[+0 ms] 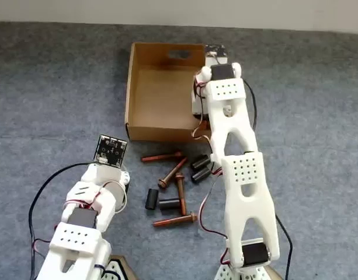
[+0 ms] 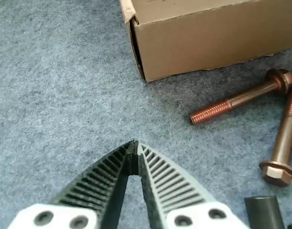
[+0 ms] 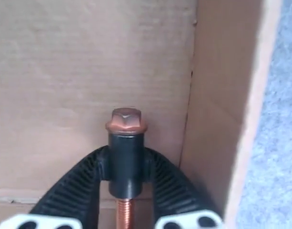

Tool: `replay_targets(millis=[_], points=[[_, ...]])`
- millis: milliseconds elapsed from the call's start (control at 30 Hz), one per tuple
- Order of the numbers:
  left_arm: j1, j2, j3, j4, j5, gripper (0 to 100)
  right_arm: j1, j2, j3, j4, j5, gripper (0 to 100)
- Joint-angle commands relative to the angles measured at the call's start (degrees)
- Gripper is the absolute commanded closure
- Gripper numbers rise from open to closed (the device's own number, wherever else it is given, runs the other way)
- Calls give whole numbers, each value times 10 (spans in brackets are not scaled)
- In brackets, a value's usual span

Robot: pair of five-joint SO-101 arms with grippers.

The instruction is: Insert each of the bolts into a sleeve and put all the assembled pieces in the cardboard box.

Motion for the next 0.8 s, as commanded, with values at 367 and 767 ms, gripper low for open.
replay_targets(millis=[367,767], points=[[6,-9,-2,-7,3,989,9,-17,-240,28,-1,851],[7,-7,-1,-10,3,989,21,-209,-227,31,-1,851]])
